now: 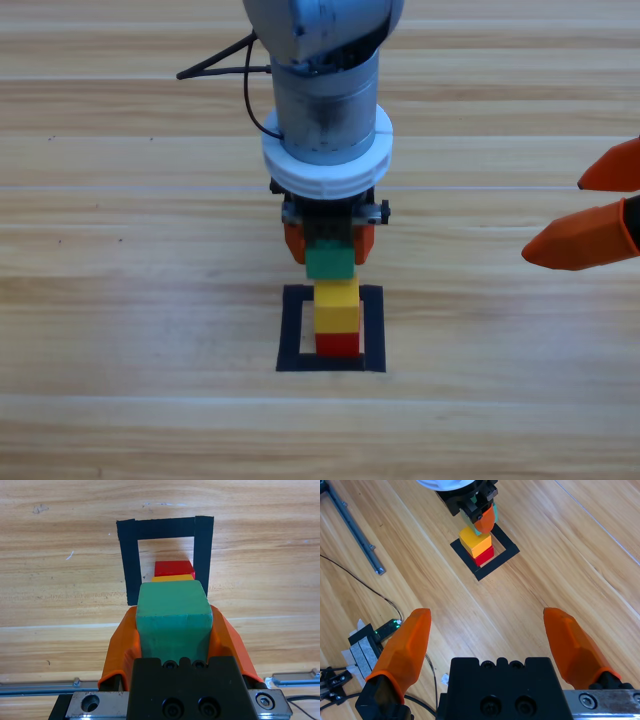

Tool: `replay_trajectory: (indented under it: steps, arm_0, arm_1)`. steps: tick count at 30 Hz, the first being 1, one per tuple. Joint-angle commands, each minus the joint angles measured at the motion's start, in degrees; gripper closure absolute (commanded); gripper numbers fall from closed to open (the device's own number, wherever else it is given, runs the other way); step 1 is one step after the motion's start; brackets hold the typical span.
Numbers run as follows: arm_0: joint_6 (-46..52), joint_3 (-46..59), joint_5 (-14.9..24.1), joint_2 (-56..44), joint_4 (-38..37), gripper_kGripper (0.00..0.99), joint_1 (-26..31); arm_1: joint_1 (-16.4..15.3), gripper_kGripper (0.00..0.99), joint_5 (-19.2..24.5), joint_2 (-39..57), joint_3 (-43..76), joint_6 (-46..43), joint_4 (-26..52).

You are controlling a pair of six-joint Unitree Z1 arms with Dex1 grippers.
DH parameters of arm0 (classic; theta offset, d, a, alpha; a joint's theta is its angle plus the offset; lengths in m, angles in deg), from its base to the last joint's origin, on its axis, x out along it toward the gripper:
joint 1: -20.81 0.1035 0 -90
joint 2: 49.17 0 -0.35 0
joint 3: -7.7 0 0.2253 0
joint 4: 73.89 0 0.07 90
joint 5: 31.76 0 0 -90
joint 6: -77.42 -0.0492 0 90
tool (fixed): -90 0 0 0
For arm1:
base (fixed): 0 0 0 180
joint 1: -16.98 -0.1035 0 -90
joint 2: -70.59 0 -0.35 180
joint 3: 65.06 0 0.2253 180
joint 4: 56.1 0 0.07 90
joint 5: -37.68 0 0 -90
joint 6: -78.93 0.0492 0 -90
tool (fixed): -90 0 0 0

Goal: Stack the blocks in the rectangular block: red at the bottom, yellow in the middle, green on top

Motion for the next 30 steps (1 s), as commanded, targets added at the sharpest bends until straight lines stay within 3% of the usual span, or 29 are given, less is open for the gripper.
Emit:
replay_trajectory:
  steps: [1,30]
  arm_0:
    - [-0.40,0.50,0.04,2.42,0.65,0.990,-1.95]
    - [0.39,2.79,0.48,2.24,0.73,0.990,-3.36]
  arm_1:
    - [1.45,0.001,-0.89,-2.24,1.19,-0.54,-0.56]
    - [1.45,0.001,-0.89,-3.55,0.75,-0.45,-0.56]
